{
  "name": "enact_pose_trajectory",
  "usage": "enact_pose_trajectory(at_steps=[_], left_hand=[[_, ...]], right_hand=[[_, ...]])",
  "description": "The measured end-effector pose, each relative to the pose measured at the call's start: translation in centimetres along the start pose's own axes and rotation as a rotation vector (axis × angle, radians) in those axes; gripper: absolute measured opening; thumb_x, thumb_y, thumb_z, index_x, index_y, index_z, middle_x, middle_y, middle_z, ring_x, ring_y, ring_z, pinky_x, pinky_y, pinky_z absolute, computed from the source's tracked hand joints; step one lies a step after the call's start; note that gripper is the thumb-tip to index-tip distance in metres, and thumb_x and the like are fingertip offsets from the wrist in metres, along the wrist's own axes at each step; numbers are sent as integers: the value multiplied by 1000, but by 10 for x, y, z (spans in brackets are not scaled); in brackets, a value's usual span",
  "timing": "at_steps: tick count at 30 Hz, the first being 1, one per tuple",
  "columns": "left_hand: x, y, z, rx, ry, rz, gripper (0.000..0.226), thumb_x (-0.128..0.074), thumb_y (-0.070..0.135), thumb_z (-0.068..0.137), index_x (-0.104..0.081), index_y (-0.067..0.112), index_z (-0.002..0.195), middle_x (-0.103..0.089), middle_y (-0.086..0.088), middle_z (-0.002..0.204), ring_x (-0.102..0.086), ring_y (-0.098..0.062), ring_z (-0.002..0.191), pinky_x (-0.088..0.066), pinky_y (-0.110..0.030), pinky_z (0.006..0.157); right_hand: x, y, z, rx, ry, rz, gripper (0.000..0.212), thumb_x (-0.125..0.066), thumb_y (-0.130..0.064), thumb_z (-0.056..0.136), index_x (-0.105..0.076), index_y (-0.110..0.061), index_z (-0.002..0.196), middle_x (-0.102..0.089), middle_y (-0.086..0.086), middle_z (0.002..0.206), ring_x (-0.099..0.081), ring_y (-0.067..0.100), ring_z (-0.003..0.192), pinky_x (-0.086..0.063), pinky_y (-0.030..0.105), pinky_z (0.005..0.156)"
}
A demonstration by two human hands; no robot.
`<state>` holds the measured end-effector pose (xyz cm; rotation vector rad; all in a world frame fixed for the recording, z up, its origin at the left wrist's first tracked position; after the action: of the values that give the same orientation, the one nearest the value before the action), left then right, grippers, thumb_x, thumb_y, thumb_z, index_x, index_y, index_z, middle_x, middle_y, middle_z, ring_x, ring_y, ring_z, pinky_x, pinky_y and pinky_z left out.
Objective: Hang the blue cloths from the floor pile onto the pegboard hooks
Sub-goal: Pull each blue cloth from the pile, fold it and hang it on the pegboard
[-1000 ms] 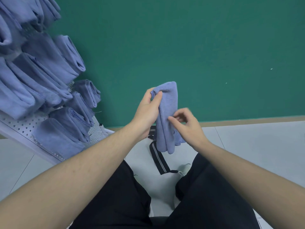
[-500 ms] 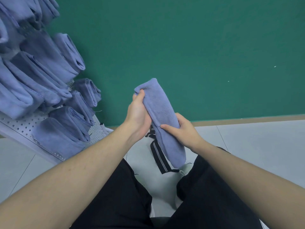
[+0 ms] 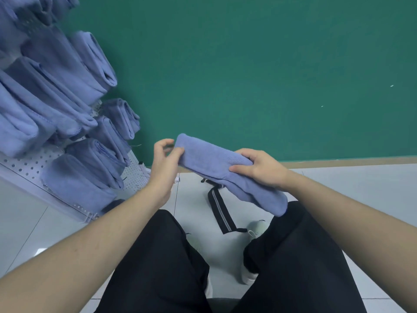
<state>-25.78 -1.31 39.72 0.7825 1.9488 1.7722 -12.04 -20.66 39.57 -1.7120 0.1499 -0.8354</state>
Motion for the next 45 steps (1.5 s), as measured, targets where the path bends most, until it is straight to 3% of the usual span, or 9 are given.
enact_pose_trajectory(at_steps=[3,7,9,12,15,22,31,38,45], left_hand=[[-4,21,-2,-412,-53,416,49,-65,38,85,-50,24,129,-42,14,145,-37,-5,136,-27,-13,108],[-42,31,-6,-526,-453,635,62,-67,56,80,-47,34,135,-53,18,138,-31,8,142,-7,-38,125],[-57,29,-7,-494,-627,722,67,-71,51,86,-40,36,144,-58,19,130,-39,18,130,-10,-41,126],[-61,25,4,-403,-700,871,68,-68,53,88,-39,35,147,-63,13,120,-57,-10,117,-35,-35,112],[-57,18,18,-417,-678,974,40,-68,49,89,-65,20,116,-65,3,104,-58,-17,96,-44,-29,85],[-24,-13,43,-258,-494,655,29,-75,39,87,-57,23,70,-53,11,65,-43,-2,57,-37,-18,55],[29,-74,73,75,-337,394,25,-67,31,92,-55,17,75,-51,13,64,-45,-5,63,-36,-24,62],[65,-117,89,249,-45,-86,9,-67,30,65,-60,26,68,-59,-6,81,-53,-19,85,-36,-36,76],[103,-149,105,355,166,-340,68,-59,25,75,-49,-7,135,-62,-25,131,-58,-42,124,-45,-52,106]], right_hand=[[1,-2,10,8,-54,-25,25,-78,-22,86,-60,-29,102,-66,-12,78,-59,9,70,-46,22,73],[-5,-8,22,11,-181,-27,45,-82,-19,83,-43,-23,104,-55,-10,61,-44,13,55,-37,23,55],[-8,-16,27,42,-220,-48,47,-82,-15,82,-39,-21,102,-49,-15,57,-37,10,53,-33,20,52],[-12,-20,36,57,-261,-48,51,-83,-10,80,-37,-19,99,-46,-17,55,-35,7,52,-32,17,50],[-17,-16,48,33,-285,-66,51,-84,-13,80,-37,-20,99,-50,-17,57,-39,7,53,-36,17,53],[-37,5,80,-30,-401,-65,28,-75,-26,90,-59,-27,113,-70,7,92,-63,10,77,-52,30,77],[-88,15,156,-4,-446,215,22,-55,-13,91,-56,-22,111,-54,12,83,-49,20,72,-41,34,67],[-152,21,203,331,-469,-115,31,-63,-5,93,-62,-21,120,-63,2,121,-56,15,114,-40,22,103],[-211,38,222,474,-462,-129,72,-70,-15,76,-50,-25,145,-61,0,136,-58,19,121,-44,26,102]])
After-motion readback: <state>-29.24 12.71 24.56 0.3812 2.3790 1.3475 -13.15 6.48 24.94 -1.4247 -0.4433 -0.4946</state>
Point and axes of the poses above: each hand's wrist, its own z-axis towards the middle knuckle, its own x-axis out of the back of the hand, y = z × x, the point moved 6 cm from there along z, towards the middle knuckle
